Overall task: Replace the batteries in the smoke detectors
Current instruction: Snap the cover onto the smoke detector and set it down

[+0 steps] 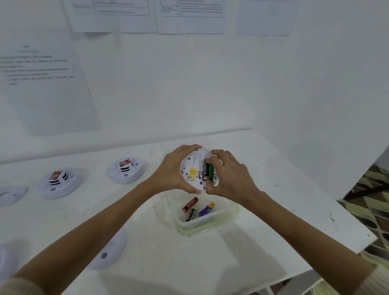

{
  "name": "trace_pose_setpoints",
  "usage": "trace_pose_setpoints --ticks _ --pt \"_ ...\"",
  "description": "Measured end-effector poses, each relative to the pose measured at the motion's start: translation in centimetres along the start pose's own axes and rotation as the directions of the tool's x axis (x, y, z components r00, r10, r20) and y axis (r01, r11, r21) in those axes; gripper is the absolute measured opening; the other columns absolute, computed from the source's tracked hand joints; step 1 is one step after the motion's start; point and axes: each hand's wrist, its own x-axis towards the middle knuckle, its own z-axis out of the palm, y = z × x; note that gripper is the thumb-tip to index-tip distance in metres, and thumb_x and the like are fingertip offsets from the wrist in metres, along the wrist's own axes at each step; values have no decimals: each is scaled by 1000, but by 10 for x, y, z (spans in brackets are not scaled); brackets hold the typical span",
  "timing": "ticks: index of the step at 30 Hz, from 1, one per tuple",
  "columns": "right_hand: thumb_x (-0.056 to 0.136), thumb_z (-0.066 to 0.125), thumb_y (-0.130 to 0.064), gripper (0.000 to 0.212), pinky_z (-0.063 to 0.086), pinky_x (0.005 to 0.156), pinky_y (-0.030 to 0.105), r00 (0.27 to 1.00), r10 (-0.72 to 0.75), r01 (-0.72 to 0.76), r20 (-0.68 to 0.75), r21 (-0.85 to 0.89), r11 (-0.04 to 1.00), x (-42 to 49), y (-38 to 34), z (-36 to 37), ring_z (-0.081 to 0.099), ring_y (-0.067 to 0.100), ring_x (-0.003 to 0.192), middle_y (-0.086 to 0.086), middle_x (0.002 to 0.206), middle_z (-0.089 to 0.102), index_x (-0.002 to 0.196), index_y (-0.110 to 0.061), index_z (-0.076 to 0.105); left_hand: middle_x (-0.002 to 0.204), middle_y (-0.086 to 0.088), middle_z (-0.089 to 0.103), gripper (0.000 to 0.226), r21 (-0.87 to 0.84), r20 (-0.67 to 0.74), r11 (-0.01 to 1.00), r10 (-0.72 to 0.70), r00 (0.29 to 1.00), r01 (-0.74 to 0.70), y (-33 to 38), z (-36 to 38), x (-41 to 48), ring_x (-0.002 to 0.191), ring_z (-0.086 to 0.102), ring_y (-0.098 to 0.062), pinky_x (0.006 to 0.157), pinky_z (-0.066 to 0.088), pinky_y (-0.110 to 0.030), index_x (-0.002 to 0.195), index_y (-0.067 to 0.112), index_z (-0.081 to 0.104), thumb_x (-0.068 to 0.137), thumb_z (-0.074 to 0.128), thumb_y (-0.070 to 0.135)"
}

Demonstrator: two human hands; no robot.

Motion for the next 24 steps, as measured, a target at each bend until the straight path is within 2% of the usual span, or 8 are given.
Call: trace_pose_setpoints --ticks 3,5,9,11,13,17,20,24 --pt "55 78 -24 56 37 49 23 1000 -8 8 11 45 999 2 4 -1 61 33 96 15 114 61 104 -3 61 120 22 45 99 13 5 1000 -1 1000 1 0 -4 0 108 43 15 92 38 -6 127 28 41 39 79 52" --pt "63 72 -28 52 38 54 23 1000 -18 19 -11 73 997 1 9 -3 60 29 101 11 120 59 110 -8 61 121 17 46 101 42 16 999 -3 1000 2 -2 -7 0 108 41 18 90 35 -2 129 26 41 40 78 53" --pt "70 53 -42 49 23 44 7 998 -34 39 -46 109 993 -1 14 -1 57 19 97 4 119 59 115 -22 60 120 13 46 107 88 23 996 -12 1000 10 -4 -12 5 107 38 22 86 30 3 134 19 42 40 76 56" --pt "74 49 -43 48 19 47 4 998 -46 52 -50 115 992 -3 14 5 49 15 101 5 124 54 120 -29 56 121 13 45 107 101 26 995 -7 1000 4 -5 -14 8 107 37 22 86 30 3 135 18 41 40 76 56" --pt "76 52 -43 45 24 50 5 997 -53 60 -64 113 992 -6 14 9 44 15 105 8 126 51 118 -31 59 122 13 44 108 112 41 994 0 999 -5 -7 -16 11 107 38 21 87 31 3 136 16 41 41 77 55" --pt "74 61 -40 30 35 58 16 979 -134 147 -155 77 986 -6 13 12 46 17 101 7 117 53 99 -25 68 122 11 44 107 137 45 991 0 999 -6 -14 -17 11 103 39 9 87 29 3 135 19 40 41 84 46" --pt "76 60 -37 21 40 56 18 965 -210 225 -155 82 971 -7 13 17 47 15 96 1 109 51 89 -21 66 122 11 44 106 141 34 990 9 999 -14 -18 -20 9 103 40 6 87 30 2 135 21 39 42 79 53" --pt "80 58 -47 29 49 59 24 982 -141 166 -129 213 963 -10 12 22 46 10 99 1 109 56 94 -23 66 123 9 45 105 140 18 990 9 1000 -12 -21 -25 6 104 40 5 88 31 2 135 20 39 43 78 54"
